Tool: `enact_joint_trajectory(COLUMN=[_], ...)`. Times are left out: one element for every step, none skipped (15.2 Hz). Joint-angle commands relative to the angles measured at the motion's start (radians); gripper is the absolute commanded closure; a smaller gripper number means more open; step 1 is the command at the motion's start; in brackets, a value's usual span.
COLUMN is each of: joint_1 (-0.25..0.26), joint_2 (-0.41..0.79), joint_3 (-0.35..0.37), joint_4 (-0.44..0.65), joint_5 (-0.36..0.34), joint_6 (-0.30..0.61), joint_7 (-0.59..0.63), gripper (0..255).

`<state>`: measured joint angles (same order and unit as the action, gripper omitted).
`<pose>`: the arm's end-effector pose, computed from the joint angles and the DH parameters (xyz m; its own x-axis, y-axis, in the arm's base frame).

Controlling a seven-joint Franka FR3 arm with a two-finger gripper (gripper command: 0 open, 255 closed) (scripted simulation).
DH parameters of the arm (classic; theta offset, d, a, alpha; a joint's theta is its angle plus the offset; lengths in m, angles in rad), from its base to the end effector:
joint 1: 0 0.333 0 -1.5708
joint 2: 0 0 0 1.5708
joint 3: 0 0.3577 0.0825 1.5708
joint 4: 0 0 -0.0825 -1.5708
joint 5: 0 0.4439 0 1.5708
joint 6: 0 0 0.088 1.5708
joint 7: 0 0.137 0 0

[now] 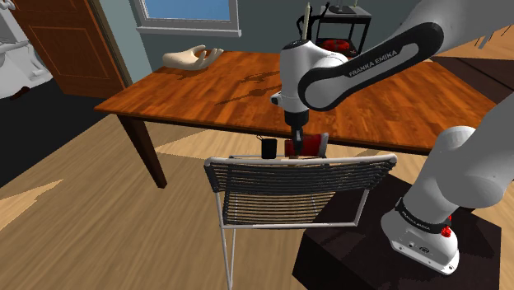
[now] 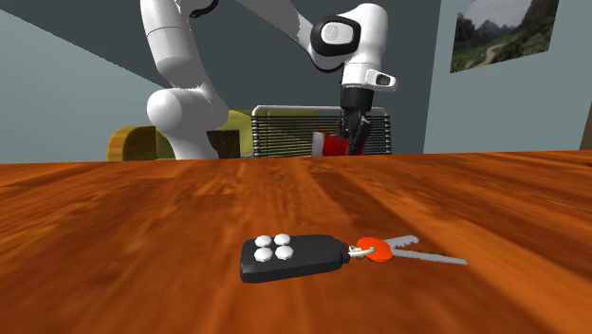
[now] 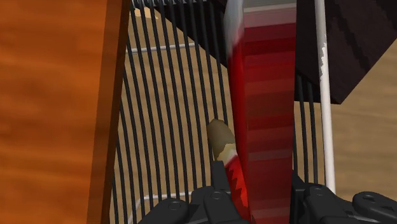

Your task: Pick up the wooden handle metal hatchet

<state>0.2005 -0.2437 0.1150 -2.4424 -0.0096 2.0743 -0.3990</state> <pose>0.4490 0.1449 0.3585 0.7483 0.6505 -0.1296 0.6544 -0.7560 -0.0162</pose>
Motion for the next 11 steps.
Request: enact_joint_trajectory(joint_1=[0.0, 0.0, 0.0, 0.0, 0.0, 0.0, 0.0, 0.0, 0.0, 0.001, 0.001], joint_2=[0.0, 0.0, 0.0, 0.0, 0.0, -0.007, -0.014, -0.02, -0.027, -0.033, -0.038], joint_3=[0.0, 0.0, 0.0, 0.0, 0.0, 0.0, -0.001, -0.001, -0.002, -0.002, -0.003], joint_4=[0.0, -0.001, -0.001, -0.001, -0.001, 0.006, 0.014, 0.022, 0.03, 0.039, 0.047], joint_5=[0.0, 0.0, 0.0, 0.0, 0.0, 0.001, 0.001, 0.002, 0.003, 0.003, 0.004], joint_6=[0.0, 0.0, 0.0, 0.0, 0.001, -0.014, -0.029, -0.043, -0.058, -0.072, -0.086], joint_7=[0.0, 0.0, 0.0, 0.0, 0.0, -0.001, -0.002, -0.003, -0.004, -0.005, -0.006], gripper=[255, 255, 255, 255, 255, 255, 255, 255, 255, 255, 255])
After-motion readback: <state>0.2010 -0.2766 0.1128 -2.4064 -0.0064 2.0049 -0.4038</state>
